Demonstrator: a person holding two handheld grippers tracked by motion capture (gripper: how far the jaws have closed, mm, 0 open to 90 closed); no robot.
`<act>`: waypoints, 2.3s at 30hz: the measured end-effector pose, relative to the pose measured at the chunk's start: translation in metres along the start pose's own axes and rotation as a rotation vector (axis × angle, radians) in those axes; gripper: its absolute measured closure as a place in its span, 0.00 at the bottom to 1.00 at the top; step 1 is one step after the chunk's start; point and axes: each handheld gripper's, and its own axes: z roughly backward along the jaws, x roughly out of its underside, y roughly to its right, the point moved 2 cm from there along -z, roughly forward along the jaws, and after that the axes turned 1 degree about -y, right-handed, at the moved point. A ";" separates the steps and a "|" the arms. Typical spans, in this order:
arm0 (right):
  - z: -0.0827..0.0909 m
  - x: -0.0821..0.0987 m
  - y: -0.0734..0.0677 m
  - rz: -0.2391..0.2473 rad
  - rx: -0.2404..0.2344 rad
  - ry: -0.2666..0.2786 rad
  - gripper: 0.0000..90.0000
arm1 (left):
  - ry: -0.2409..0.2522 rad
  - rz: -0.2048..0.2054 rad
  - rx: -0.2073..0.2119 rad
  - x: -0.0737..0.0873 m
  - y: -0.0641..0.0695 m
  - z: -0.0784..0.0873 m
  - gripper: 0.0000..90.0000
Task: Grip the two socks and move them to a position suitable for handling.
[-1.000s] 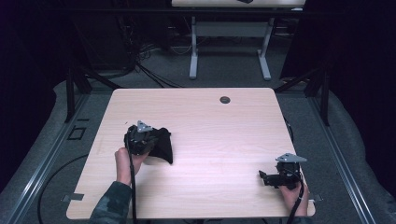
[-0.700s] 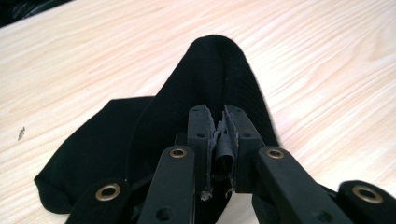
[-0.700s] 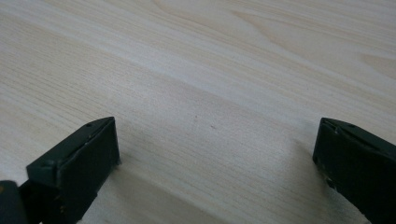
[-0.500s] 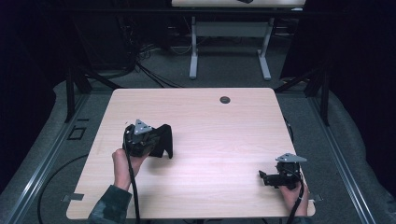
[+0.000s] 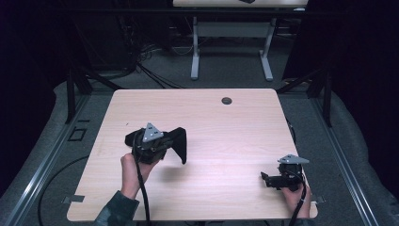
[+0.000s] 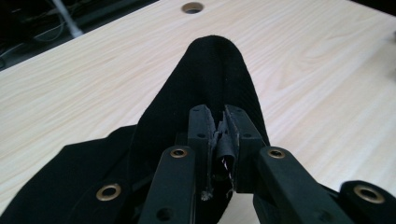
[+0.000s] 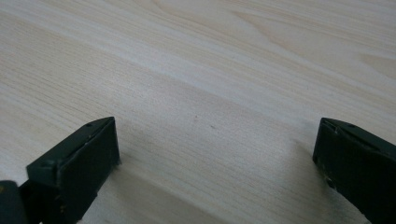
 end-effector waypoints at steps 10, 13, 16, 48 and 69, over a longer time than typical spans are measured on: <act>0.000 0.000 0.000 0.000 0.000 0.000 0.00 | -0.007 -0.023 0.106 0.002 0.031 -0.012 0.90; 0.000 0.000 0.000 0.000 0.000 0.000 0.00 | -0.027 -0.022 0.139 0.007 0.041 -0.022 0.90; 0.000 0.000 0.000 0.000 0.000 0.000 0.00 | -0.050 -0.017 0.158 0.014 0.048 -0.034 0.90; 0.002 0.001 -0.001 -0.007 0.012 0.001 0.02 | -0.087 0.035 0.102 0.074 0.027 -0.046 0.13; 0.017 -0.041 -0.102 0.104 -0.249 -0.023 0.10 | -0.171 -0.052 0.097 0.091 0.050 -0.062 0.27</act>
